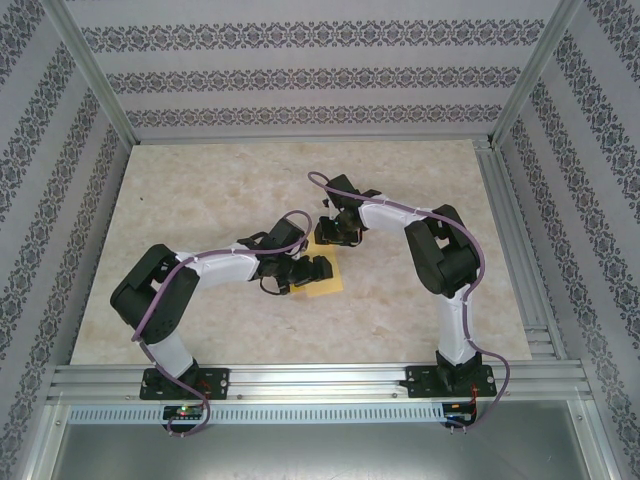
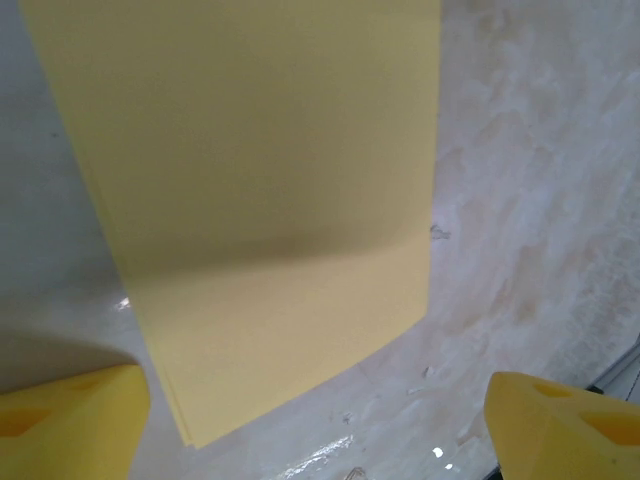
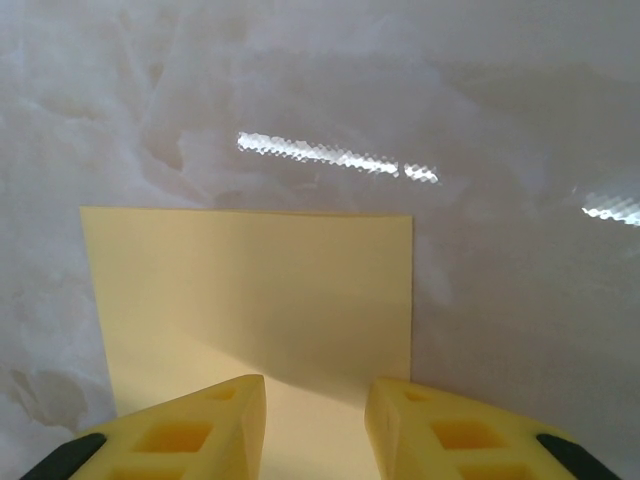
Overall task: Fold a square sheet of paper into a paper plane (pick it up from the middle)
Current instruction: Fold the triangle a second time at the center of the table.
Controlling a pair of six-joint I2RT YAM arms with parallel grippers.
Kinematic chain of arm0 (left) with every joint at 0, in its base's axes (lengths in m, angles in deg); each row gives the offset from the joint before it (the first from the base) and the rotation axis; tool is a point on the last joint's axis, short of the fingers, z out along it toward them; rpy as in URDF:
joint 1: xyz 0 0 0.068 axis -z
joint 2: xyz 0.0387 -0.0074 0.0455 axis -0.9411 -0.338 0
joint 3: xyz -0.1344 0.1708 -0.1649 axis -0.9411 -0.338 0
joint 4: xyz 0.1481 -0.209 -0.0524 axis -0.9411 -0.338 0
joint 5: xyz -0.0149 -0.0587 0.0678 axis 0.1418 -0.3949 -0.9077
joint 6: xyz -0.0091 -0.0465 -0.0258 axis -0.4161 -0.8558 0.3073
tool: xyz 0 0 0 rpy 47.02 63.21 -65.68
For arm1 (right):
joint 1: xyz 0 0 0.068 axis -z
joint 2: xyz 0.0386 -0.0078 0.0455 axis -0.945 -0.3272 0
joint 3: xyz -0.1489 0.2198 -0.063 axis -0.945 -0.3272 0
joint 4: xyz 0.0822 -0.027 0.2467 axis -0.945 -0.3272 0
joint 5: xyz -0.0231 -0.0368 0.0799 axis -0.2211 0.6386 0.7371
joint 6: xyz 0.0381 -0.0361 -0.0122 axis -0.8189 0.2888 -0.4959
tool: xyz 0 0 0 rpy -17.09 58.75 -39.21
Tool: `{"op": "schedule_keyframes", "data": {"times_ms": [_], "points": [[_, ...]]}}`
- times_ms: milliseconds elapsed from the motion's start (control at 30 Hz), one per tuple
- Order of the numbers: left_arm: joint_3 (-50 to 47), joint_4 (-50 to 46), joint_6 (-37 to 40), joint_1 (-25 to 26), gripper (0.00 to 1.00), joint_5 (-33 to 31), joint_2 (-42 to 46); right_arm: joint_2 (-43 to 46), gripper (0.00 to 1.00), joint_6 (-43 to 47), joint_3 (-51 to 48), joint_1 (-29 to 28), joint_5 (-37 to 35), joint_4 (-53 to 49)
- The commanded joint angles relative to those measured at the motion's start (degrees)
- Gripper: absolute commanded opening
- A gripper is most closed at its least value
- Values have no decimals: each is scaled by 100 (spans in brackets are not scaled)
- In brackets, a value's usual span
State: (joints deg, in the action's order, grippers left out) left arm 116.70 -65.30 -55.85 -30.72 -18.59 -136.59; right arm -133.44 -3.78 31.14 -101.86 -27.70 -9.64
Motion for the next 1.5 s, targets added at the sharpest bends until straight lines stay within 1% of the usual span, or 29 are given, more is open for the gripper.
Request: {"op": "schedule_keyframes", "data": {"times_ms": [0, 200, 567, 633, 800, 900, 1067, 1233, 1467], "points": [[155, -407, 38, 90, 88, -307, 135, -359, 35, -20, -266, 82, -332, -42], [276, -205, 56, 194, 88, -52, -98, -359, 35, -17, -292, 81, -329, -32], [440, -163, 118, 266, 87, 81, -297, -365, 35, -13, -318, 81, -314, -18], [462, -244, 111, 266, 87, -3, -287, -375, 35, -15, -323, 81, -323, -26], [492, -894, 74, 266, 87, -715, -39, -381, 35, 1, -327, 81, -348, -35], [485, -1000, 83, 277, 87, -800, 15, -402, 35, -1, -336, 83, -351, -35], [536, -953, 76, 301, 87, -713, -116, -429, 35, -22, -353, 81, -349, -24], [605, -687, 100, 323, 86, -389, -249, -403, 35, -7, -371, 81, -357, -35], [756, -793, 223, 345, 85, -351, -349, -411, 35, -17, -387, 81, -349, -26]]}}
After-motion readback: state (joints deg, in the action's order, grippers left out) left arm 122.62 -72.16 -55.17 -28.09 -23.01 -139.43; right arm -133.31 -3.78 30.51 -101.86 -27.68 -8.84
